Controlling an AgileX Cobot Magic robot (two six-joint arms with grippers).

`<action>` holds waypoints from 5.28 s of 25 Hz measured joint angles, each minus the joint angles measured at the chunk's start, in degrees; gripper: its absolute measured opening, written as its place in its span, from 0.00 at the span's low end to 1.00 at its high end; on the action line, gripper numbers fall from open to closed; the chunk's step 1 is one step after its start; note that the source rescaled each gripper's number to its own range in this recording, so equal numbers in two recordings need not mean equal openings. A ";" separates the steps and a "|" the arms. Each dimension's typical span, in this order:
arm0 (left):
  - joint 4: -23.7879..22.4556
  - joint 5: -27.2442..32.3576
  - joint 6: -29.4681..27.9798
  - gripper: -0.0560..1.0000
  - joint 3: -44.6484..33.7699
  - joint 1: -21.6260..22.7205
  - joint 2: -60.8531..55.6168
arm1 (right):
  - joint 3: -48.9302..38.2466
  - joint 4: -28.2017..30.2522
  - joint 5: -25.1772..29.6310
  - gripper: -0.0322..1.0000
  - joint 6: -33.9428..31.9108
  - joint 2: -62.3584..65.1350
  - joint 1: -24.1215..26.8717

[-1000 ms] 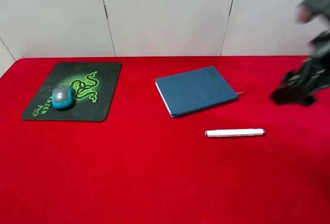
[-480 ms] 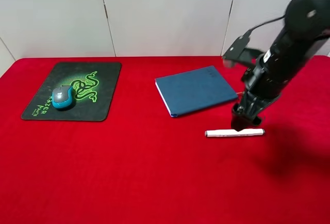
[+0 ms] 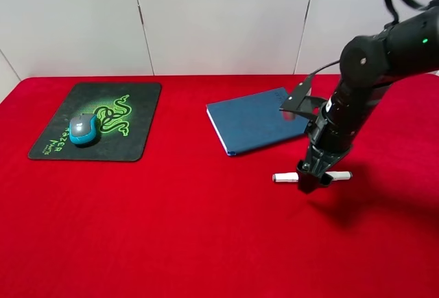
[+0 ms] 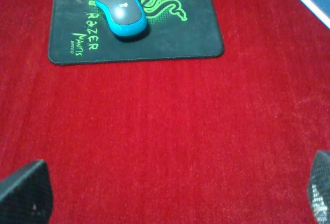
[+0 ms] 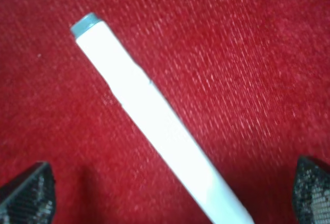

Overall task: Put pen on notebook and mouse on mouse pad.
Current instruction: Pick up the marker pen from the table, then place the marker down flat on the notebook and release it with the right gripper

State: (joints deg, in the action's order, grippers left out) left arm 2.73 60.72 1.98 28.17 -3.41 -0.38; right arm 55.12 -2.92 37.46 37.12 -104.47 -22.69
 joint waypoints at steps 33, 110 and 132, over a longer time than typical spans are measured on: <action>0.00 -0.38 0.00 1.00 0.00 0.00 0.00 | 0.00 1.81 -2.07 0.32 0.07 -3.66 0.00; 0.00 -0.38 0.00 1.00 0.00 0.00 0.00 | 56.63 -3.18 25.67 0.04 -9.40 -28.51 0.00; 0.00 -0.41 0.00 1.00 0.00 0.00 0.00 | 56.63 -6.02 25.61 0.99 -11.60 -28.59 0.00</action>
State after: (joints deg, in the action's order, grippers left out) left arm 2.73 60.32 1.98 28.17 -3.41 -0.38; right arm 111.75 -8.94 63.07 25.52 -133.06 -22.69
